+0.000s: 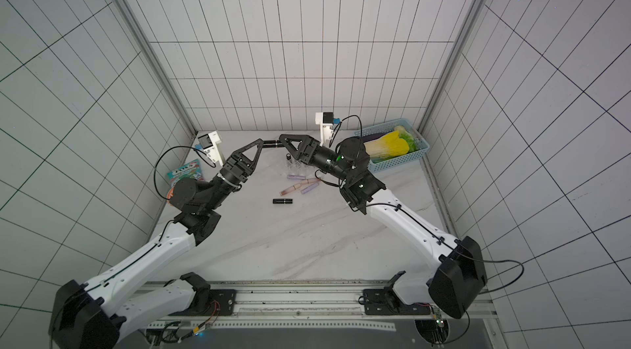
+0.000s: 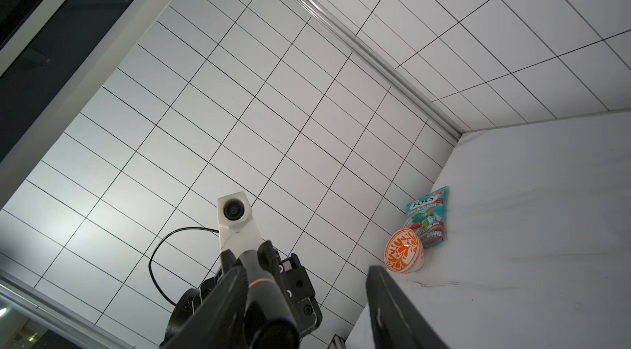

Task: Arrange the lipsticks in the organizer
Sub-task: Pick up the lipstick at the center of the board.

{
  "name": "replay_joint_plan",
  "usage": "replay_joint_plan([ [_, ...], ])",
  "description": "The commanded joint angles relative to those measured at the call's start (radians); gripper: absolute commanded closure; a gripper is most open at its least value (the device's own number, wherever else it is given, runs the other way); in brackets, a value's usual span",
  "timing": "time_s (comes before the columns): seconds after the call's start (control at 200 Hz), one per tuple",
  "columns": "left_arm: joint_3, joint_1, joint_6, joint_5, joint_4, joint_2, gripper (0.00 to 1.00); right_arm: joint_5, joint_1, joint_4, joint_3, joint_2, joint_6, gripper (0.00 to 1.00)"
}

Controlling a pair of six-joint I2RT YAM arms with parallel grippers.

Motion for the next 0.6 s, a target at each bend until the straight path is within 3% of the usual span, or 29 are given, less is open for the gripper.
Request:
replay_joint_plan([
  [0.0,-0.005,-0.004,0.022,-0.004,0.004,-0.015,1.0,-0.039,0.018,0.075,0.046,0.012,0.044,0.43],
  [0.16,-0.001,-0.002,0.035,-0.011,-0.015,-0.012,1.0,-0.04,0.025,0.078,0.048,0.011,0.056,0.47],
  [0.445,0.018,-0.002,0.061,0.005,-0.081,-0.003,0.98,-0.031,0.019,0.043,0.054,0.005,0.035,0.75],
  [0.5,0.024,-0.002,0.077,0.009,-0.122,-0.007,0.86,-0.031,0.014,0.028,0.054,0.003,0.027,0.79],
  [0.595,0.025,-0.001,0.123,0.021,-0.19,-0.031,0.45,-0.028,-0.001,-0.028,0.059,-0.006,-0.006,0.85],
])
